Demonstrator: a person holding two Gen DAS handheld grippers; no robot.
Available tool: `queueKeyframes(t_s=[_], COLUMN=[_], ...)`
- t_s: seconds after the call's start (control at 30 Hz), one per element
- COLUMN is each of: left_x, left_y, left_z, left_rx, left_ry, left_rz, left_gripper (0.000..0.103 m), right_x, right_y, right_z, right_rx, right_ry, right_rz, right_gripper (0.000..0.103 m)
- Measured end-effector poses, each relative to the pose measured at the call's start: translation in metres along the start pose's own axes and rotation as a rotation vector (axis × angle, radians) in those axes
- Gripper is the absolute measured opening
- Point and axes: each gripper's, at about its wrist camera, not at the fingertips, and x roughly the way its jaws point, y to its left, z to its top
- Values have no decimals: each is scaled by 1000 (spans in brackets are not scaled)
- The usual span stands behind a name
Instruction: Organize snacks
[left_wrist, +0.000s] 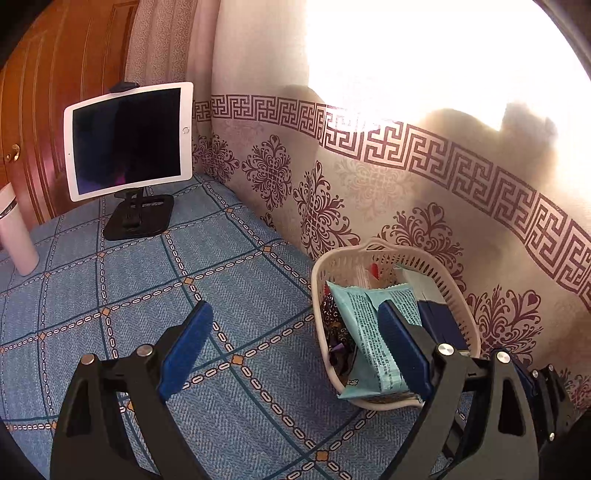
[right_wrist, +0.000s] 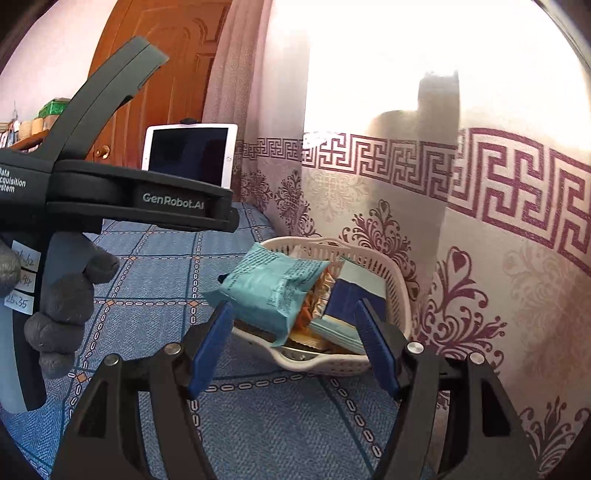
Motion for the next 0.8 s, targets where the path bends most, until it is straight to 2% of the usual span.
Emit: queueKeyframes(t_s=[0.07,0.17,0.4,0.5,0.7,0.8], left_x=[-4,-10,-15,-9,-5,-7], left_y=[4,12,29,33,33,30], left_z=[1,3,-1,-6,-17,-21], left_rx=[-11,-20,-37,-47,-14,11], left_ry=[-6,-19,-12,8,18,6], left_rz=[11,43,81,88,159,201], left_gripper=[92,92,92,92,92,98], right_x=[8,25,54,56,28,16], right_y=[8,9,-23,-32,-27,-20], right_z=[2,6,12,11,10,10], right_rx=[-29,-33,52,75,72,69], right_ry=[2,28,103,119,60,48], right_rz=[-3,-55,-161,-155,-115,-100], right_gripper=[69,69,69,69,71,76])
